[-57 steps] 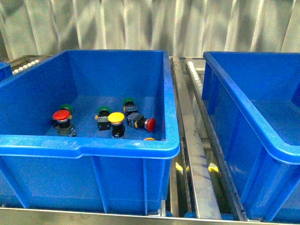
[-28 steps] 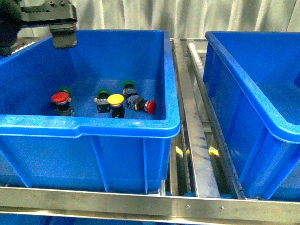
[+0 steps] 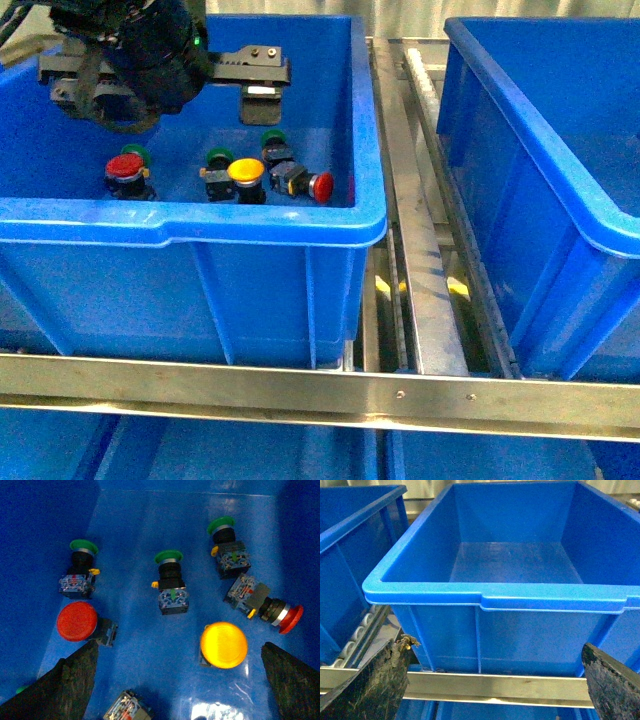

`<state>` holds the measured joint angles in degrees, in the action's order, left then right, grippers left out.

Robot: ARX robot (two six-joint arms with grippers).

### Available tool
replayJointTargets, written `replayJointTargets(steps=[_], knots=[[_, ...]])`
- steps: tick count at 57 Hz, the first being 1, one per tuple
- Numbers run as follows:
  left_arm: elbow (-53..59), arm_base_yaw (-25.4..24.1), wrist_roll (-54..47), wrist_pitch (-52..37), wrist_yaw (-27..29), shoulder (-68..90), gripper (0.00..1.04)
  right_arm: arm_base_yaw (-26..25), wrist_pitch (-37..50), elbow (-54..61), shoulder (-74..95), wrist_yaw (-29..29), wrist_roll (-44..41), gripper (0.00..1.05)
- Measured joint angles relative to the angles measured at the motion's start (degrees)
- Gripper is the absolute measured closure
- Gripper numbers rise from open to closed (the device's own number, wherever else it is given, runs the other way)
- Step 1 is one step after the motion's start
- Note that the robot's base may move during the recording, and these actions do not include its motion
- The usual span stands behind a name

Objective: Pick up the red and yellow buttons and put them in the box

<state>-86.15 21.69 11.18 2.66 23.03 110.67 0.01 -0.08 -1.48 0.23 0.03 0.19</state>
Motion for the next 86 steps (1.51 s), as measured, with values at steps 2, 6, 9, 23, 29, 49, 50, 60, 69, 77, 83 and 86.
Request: replayJointTargets(steps=[2, 6, 9, 23, 29, 49, 50, 60, 69, 77, 83, 86], knots=[[-1.14, 0.17, -0.15, 0.24, 0.00, 0.83, 0.08, 0.00, 0.00, 0.00, 0.00, 0.00, 0.00, 0.06], [-3.23, 0.52, -0.44, 0.87, 0.24, 2.38, 0.08, 0.00, 0.00, 0.00, 0.00, 0.00, 0.00, 0.06], [-4.96, 0.81, -0.66, 1.68, 0.77, 3.98, 0.08, 0.00, 0.00, 0.00, 0.00, 0.00, 0.00, 0.06], [-10.27, 1.57, -0.57, 4.04, 1.01, 8.92, 0.08, 0.00, 0.00, 0.00, 0.00, 0.00, 0.00, 0.06], [-12.13, 1.62, -0.35, 5.31, 1.11, 10.69, 0.08, 0.00, 0.00, 0.00, 0.00, 0.00, 0.00, 0.06], [-15.21, 1.97, 1.40, 8.85, 1.22, 15.67, 0.08, 0.00, 0.00, 0.00, 0.00, 0.00, 0.00, 0.06], [-15.30, 2.01, 1.46, 8.96, 1.20, 15.85, 0.08, 0.00, 0.00, 0.00, 0.00, -0.02, 0.00, 0.06], [-16.39, 2.36, 1.95, 9.66, 1.27, 17.55, 0.08, 0.00, 0.00, 0.00, 0.00, 0.00, 0.00, 0.06], [-17.75, 2.47, 2.03, 10.19, 1.84, 18.14, 0.08, 0.00, 0.00, 0.00, 0.00, 0.00, 0.00, 0.06], [-18.88, 2.54, 1.95, 10.23, 2.51, 18.62, 0.08, 0.00, 0.00, 0.00, 0.00, 0.00, 0.00, 0.06], [-19.45, 2.58, 1.95, 11.06, 2.95, 19.32, 0.21, 0.00, 0.00, 0.00, 0.00, 0.00, 0.00, 0.06], [-19.58, 2.58, 1.95, 11.28, 3.21, 19.69, 0.28, 0.00, 0.00, 0.00, -0.02, 0.00, 0.00, 0.06]])
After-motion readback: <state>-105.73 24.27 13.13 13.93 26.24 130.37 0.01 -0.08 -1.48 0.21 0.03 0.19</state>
